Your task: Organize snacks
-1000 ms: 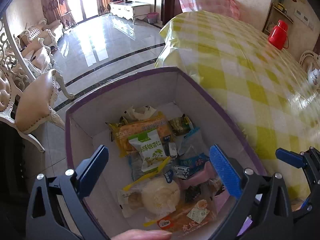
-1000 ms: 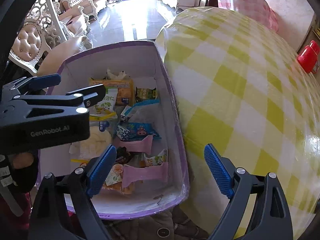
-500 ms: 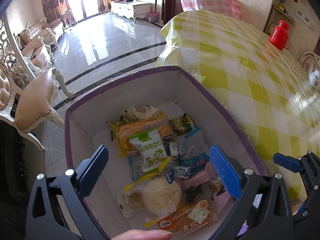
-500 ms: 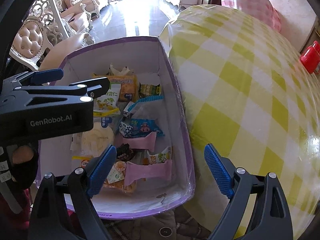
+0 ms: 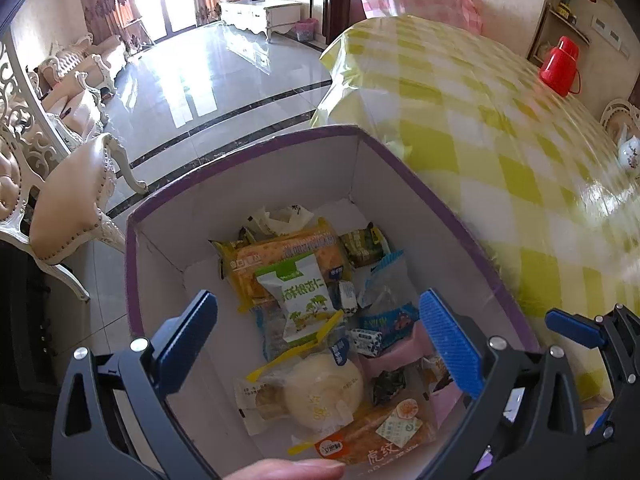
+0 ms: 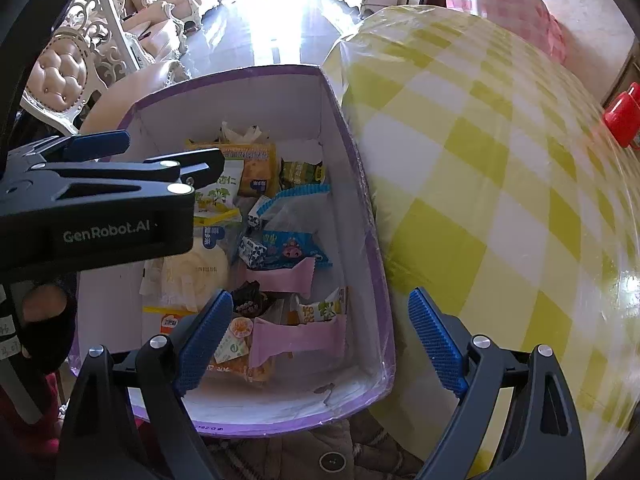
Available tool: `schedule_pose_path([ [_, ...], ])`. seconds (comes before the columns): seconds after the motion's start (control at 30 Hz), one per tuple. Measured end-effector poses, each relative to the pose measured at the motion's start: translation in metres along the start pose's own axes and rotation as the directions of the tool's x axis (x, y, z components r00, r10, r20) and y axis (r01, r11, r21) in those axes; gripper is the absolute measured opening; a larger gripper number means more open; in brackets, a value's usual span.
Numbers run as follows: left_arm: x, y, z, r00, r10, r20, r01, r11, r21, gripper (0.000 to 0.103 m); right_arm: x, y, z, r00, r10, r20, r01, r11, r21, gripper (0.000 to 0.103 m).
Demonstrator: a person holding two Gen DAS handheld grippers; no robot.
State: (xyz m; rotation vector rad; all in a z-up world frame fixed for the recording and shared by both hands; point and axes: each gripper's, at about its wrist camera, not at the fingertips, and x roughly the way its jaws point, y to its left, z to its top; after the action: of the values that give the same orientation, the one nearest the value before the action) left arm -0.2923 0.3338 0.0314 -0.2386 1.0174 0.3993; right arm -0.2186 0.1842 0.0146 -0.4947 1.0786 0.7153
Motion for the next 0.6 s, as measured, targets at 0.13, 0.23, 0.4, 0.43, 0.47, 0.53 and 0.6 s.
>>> schedule_pose_path([
  [0.13, 0.0016, -0.0006, -0.0001, 1.000, -0.002, -0.005, 0.002, 1.000, 0.001, 0.101, 0.0014, 0.0007, 0.0001, 1.000, 0.001, -0.005, -0.001, 1.000, -0.001, 0.087],
  [0.23, 0.0027, -0.0007, -0.0003, 1.000, -0.001, -0.008, 0.001, 1.000, 0.001, 0.101, 0.0023, 0.0019, -0.0008, 1.000, 0.002, -0.008, -0.002, 1.000, -0.003, 0.087],
  [0.4, 0.0046, -0.0007, -0.0008, 1.000, 0.000, -0.014, 0.000, 1.000, -0.001, 0.101, 0.0034, 0.0030, -0.0019, 1.000, 0.001, -0.011, -0.001, 1.000, -0.005, 0.087],
  [0.43, 0.0047, -0.0006, -0.0008, 1.000, -0.001, -0.014, 0.001, 1.000, -0.001, 0.101, 0.0035, 0.0031, -0.0020, 1.000, 0.001, -0.012, -0.001, 1.000, -0.006, 0.087],
  [0.47, 0.0047, -0.0007, -0.0008, 1.000, -0.002, -0.014, 0.002, 1.000, -0.001, 0.101, 0.0037, 0.0034, -0.0022, 1.000, 0.001, -0.012, -0.001, 1.000, -0.006, 0.087],
  [0.53, 0.0049, -0.0006, -0.0011, 1.000, -0.001, -0.015, 0.001, 1.000, 0.001, 0.101, 0.0039, 0.0037, -0.0024, 1.000, 0.001, -0.013, -0.001, 1.000, -0.006, 0.087],
  [0.6, 0.0050, -0.0006, -0.0010, 1.000, -0.002, -0.016, 0.002, 1.000, 0.000, 0.101, 0.0041, 0.0040, -0.0026, 1.000, 0.002, -0.014, -0.002, 1.000, -0.007, 0.087],
])
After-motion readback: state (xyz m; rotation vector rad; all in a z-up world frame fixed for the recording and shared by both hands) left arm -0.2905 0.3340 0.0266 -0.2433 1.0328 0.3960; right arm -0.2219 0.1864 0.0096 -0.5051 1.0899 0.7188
